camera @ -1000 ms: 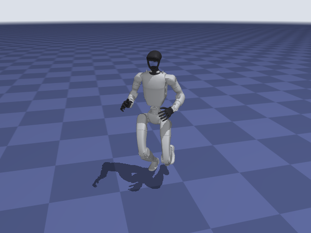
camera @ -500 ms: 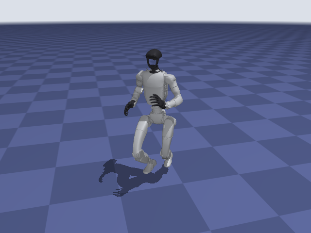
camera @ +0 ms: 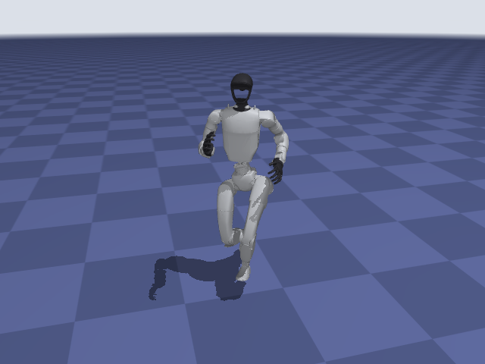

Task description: Run

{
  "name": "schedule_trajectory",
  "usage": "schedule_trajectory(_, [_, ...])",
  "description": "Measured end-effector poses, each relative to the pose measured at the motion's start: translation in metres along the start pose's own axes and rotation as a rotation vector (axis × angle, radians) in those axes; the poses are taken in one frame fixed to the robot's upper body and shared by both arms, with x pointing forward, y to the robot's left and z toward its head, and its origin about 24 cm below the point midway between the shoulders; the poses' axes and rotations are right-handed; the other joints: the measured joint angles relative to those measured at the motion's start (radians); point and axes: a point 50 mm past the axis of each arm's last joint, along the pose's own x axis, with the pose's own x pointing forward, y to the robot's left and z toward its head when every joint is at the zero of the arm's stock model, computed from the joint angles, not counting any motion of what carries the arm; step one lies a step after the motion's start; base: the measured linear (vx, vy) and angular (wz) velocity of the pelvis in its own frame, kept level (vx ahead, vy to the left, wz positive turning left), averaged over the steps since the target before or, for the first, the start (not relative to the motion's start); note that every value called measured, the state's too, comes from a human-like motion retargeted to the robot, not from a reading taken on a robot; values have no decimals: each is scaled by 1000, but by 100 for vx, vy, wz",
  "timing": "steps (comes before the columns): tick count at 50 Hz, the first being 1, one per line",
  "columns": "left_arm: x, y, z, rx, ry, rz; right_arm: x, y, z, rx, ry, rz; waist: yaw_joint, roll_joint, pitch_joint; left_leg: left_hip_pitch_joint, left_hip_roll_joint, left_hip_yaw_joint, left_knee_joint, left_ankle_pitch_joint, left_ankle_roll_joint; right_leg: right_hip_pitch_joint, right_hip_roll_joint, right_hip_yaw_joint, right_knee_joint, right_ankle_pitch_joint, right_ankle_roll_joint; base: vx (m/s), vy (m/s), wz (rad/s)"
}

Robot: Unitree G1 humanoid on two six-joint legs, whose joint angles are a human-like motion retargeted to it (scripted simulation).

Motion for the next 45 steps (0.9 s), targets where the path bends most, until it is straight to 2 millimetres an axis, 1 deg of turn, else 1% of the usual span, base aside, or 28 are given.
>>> schedule_trajectory(2, [-1, -1, 0, -5, 2, 18, -6, 5, -1, 6, 15, 29, -13, -8, 2, -6, -34, -2, 49, -9, 26, 14, -51, -6, 97, 39, 4, -3, 1, -2])
schedule_trajectory(3, [1, -2, 2, -3, -8, 29, -10, 7, -4, 1, 32, 45, -22, -11, 4, -6, -46, -3, 97, -18, 48, 16, -78, -9, 154, 49, -1, 0, 0, 0])
schedule_trajectory(5, [9, -3, 8, 9, -55, 59, -20, 12, -11, -21, 83, 74, -46, -17, 15, 7, -62, -12, 206, -63, 91, 1, -130, -10, 285, 52, -25, -3, -3, -7])
schedule_trajectory(7, [34, -5, 21, 49, -153, 108, -30, 16, -23, -59, 152, 99, -84, -29, 39, 30, -63, -35, 279, -114, 91, -77, -177, 1, 418, 31, -73, -10, -11, -1])
schedule_trajectory(10, [74, -6, 48, 91, -315, 172, -57, 17, -45, -100, 309, 141, -171, -47, 46, 98, -91, -68, 278, -137, 91, -264, -231, 41, 556, -55, -145, -11, -5, 16])
schedule_trajectory(12, [94, -5, 71, 83, -421, 217, -78, 11, -54, -109, 400, 165, -227, -31, 34, 206, -108, -85, 215, -137, 91, -394, -219, 69, 555, -122, -176, 1, 5, -20])
schedule_trajectory(13, [100, -4, 83, 65, -471, 238, -89, 7, -55, -110, 438, 172, -246, -13, 27, 273, -107, -91, 182, -137, 91, -445, -193, 73, 526, -150, -181, 9, 12, -67])
schedule_trajectory(15, [107, -3, 106, 14, -567, 262, -110, -4, -54, -105, 513, 175, -267, 49, 19, 415, -76, -101, 145, -132, 78, -505, -97, 48, 411, -193, -178, 15, 11, -98])
schedule_trajectory(17, [107, -5, 126, -48, -662, 248, -129, -15, -52, -106, 589, 166, -274, 139, 11, 532, 36, -125, 134, -42, -25, -519, 43, -23, 206, -203, -171, 14, -5, -85])
schedule_trajectory(20, [98, -14, 145, -126, -777, 172, -155, -31, -47, -108, 694, 134, -278, 244, -20, 599, 193, -158, 199, 192, -175, -523, 237, -81, -128, -178, -134, 5, -11, -42])
schedule_trajectory(22, [92, -20, 151, -151, -818, 117, -160, -37, -44, -113, 714, 99, -260, 294, -30, 589, 285, -174, 318, 310, -211, -518, 326, -99, -227, -150, -138, -5, -9, -26])
schedule_trajectory(23, [89, -22, 153, -158, -829, 92, -159, -39, -42, -118, 707, 85, -250, 308, -29, 582, 325, -178, 390, 341, -210, -514, 352, -106, -226, -145, -151, -6, -7, -18])
schedule_trajectory(25, [85, -29, 148, -159, -804, 50, -152, -38, -41, -126, 675, 73, -226, 313, -19, 566, 395, -167, 549, 341, -173, -509, 378, -111, -138, -170, -195, -6, -5, -15])
schedule_trajectory(27, [83, -34, 134, -131, -724, 20, -135, -35, -42, -150, 603, 65, -185, 304, 7, 518, 455, -168, 715, 268, -111, -482, 389, -109, -25, -243, -260, -5, -5, -15])
schedule_trajectory(28, [82, -36, 123, -106, -666, 10, -123, -33, -44, -169, 557, 62, -159, 296, 23, 479, 479, -172, 794, 213, -73, -462, 391, -107, 23, -289, -290, -7, -5, -22])
schedule_trajectory(30, [83, -36, 99, -38, -545, 5, -86, -26, -49, -222, 431, 52, -92, 288, 51, 338, 535, -182, 912, 99, 1, -432, 414, -98, 34, -312, -328, -12, -4, -35])
schedule_trajectory(32, [74, -31, 74, 8, -426, -2, -50, -18, -46, -231, 300, 33, -29, 273, 45, 175, 542, -180, 917, -2, 55, -383, 417, -77, 2, -312, -328, -5, 0, -13])
schedule_trajectory(33, [67, -28, 62, 19, -373, -7, -36, -14, -40, -215, 240, 20, -6, 256, 37, 106, 518, -171, 880, -36, 68, -346, 403, -62, -12, -312, -314, 2, 6, 41])
schedule_trajectory(35, [49, -18, 44, 30, -281, -20, -15, -10, -27, -159, 142, -6, 16, 197, 28, 16, 420, -126, 732, -76, 76, -248, 330, -31, -22, -312, -262, 10, 8, 100])
schedule_trajectory(37, [31, -8, 32, 30, -212, -26, -5, -6, -14, -91, 74, -12, 19, 117, 25, -11, 278, -63, 496, -73, 56, -139, 212, -13, -31, -264, -179, 14, 9, 134])
schedule_trajectory(40, [12, 4, 21, 17, -129, -13, -1, 1, 1, -1, 8, 9, 12, 29, 8, -13, 81, -16, 129, -26, 4, -40, 51, -15, -19, -104, -63, 6, 10, 94])
schedule_trajectory(41, [9, 6, 20, 10, -115, 1, -1, 3, 3, 12, -2, 23, 5, 13, 4, -5, 34, -15, 67, -19, 6, -26, 11, -17, 12, -64, -43, 0, 8, 56])
schedule_trajectory(43, [7, 8, 22, 3, -111, 30, -3, 7, 7, 27, -16, 49, -10, -10, 3, 13, -32, -17, 22, -13, 25, -8, -56, -19, 93, 1, -19, -2, 6, 29])
schedule_trajectory(45, [9, 7, 27, 3, -144, 52, -9, 11, 4, 21, 5, 71, -25, -22, 7, 16, -61, -22, 101, -25, 61, -8, -114, -25, 206, 37, -23, 0, 0, 0])
